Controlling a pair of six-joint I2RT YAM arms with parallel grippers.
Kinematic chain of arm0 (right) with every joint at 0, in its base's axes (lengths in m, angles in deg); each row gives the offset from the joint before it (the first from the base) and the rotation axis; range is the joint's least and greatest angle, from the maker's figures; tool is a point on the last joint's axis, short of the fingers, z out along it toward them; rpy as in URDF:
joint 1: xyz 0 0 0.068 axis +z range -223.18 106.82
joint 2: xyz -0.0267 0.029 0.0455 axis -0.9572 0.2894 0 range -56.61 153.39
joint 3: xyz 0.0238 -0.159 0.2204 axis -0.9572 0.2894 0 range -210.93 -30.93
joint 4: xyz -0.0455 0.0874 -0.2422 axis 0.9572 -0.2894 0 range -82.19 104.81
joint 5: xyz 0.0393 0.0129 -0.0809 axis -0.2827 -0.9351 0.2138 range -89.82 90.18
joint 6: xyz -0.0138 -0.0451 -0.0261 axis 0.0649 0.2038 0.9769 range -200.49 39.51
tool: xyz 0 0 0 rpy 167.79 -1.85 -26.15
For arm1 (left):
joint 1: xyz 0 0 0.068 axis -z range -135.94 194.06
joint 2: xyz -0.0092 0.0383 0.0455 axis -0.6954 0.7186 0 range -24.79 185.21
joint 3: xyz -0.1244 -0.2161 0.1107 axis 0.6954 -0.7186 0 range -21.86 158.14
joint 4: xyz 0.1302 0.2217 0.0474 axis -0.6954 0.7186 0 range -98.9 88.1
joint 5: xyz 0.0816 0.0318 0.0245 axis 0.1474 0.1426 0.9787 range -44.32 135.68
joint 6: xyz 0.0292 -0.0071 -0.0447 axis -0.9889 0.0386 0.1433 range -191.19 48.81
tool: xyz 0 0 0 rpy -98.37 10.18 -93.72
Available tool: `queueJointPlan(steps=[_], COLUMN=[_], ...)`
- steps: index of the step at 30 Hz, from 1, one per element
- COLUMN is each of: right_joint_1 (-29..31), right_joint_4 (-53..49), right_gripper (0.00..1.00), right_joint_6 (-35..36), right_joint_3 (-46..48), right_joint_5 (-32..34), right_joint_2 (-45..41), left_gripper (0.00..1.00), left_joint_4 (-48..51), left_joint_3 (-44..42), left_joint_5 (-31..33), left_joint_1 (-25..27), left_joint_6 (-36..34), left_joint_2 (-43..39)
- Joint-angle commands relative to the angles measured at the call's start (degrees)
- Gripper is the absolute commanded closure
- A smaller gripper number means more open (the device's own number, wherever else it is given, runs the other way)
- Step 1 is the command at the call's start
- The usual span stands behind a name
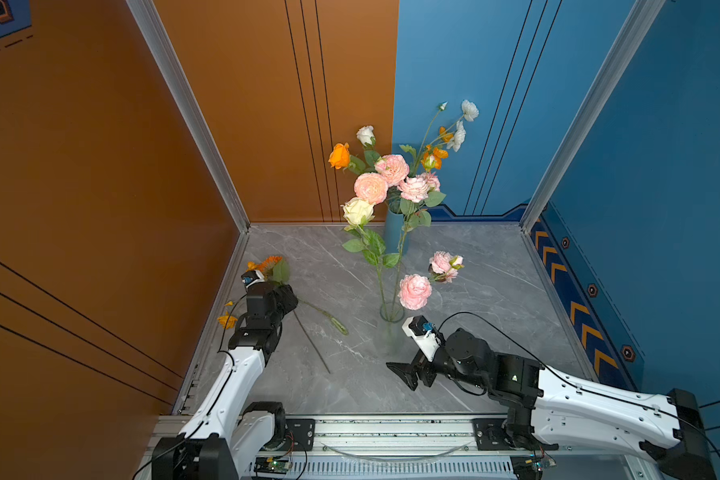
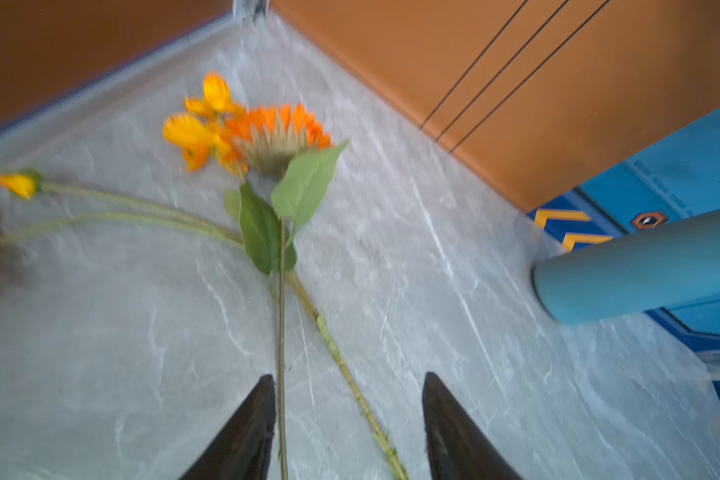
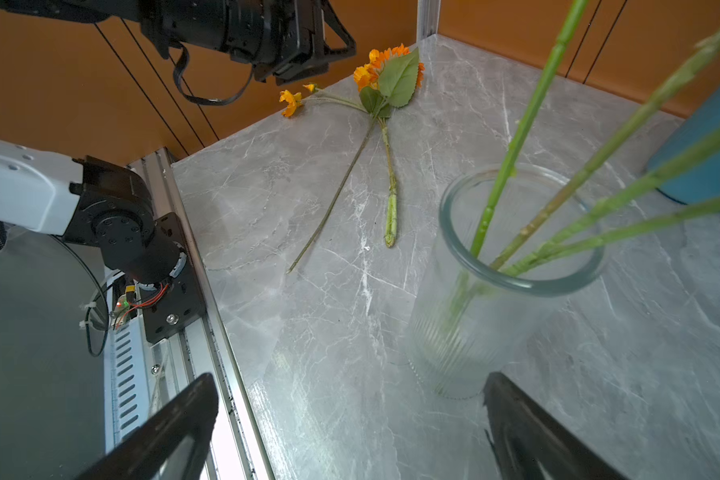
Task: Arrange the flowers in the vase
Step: 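Move the left gripper down to the orange gerbera and close on its stem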
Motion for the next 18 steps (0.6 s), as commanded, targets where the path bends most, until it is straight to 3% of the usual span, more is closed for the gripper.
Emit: queueJointPlan(steps=[1, 7, 18], right_joint_1=[1.39, 2.97, 4.37], right_joint_4=[5.46, 9.97, 14.24], right_gripper=[0.00, 0.00, 0.00], right_joint_6=[-1.50, -2.01, -1.88], right_joint_3=[0.45, -0.72, -3.33], right_joint_5=[0.26, -0.91, -2.81], right_joint_2=[1.00, 6.35, 12.61], left_gripper=[0.46, 0.48, 0.65], left_joint_4=[3.34, 15.78, 16.18], left_joint_3=[2.65, 10.22, 15.66], left_joint_5=[-8.21, -1.10, 1.60], left_joint_1=[-0.56, -0.63, -1.62], left_joint_6=[5.13, -2.34, -5.51], left_joint_2=[2.98, 12.74, 27.72])
